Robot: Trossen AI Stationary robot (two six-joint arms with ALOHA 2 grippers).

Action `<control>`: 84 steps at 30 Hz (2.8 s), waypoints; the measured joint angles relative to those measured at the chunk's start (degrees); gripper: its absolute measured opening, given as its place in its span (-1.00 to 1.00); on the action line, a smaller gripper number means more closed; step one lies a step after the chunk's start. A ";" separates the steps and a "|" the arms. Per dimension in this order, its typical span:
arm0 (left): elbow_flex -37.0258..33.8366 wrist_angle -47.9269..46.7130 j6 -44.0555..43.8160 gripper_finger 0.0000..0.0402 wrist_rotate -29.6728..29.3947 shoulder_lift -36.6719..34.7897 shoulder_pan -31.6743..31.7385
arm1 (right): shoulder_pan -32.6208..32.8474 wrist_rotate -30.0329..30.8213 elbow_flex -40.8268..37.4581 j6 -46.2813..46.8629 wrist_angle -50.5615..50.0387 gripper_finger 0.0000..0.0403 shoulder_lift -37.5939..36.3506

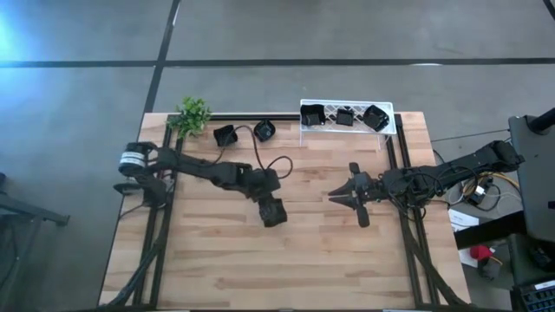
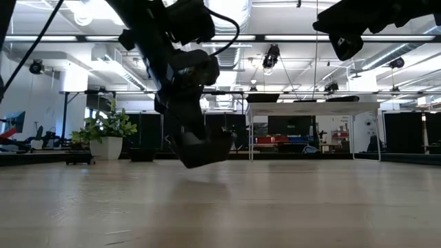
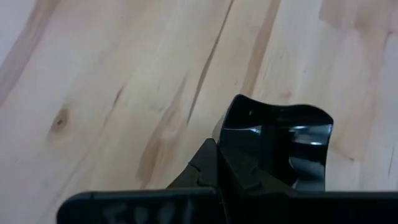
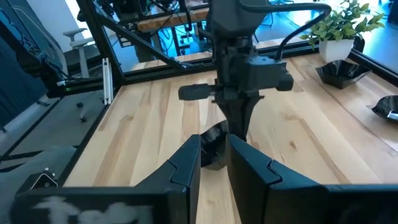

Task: Pick & Place Mini shaped plates
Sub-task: Stack the black distorted square plate on top of the black distorted square plate on the shelf

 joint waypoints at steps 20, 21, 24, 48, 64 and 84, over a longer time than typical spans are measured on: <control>0.41 -0.07 -0.04 -1.00 0.27 0.83 0.13 | 0.01 -0.02 0.00 -0.13 0.00 -0.67 0.00; 0.41 -0.03 -0.07 -1.00 0.25 0.83 0.13 | 0.01 -0.02 0.00 -0.13 -0.02 -0.67 0.00; 0.37 -0.07 -0.09 -1.00 0.24 0.83 0.13 | 0.00 -0.02 0.00 -0.13 -0.02 -0.68 0.00; 0.35 0.04 1.25 -1.00 -0.47 0.83 0.13 | 0.00 -0.04 0.00 -0.13 -0.02 -0.68 0.02; 0.35 0.20 0.31 -1.00 -0.96 0.83 0.17 | -0.01 -0.07 0.00 -0.13 -0.07 -0.63 0.02; 0.35 0.18 -2.33 -0.99 -1.02 0.83 0.20 | -0.01 -0.07 0.00 0.04 -0.07 -0.63 0.02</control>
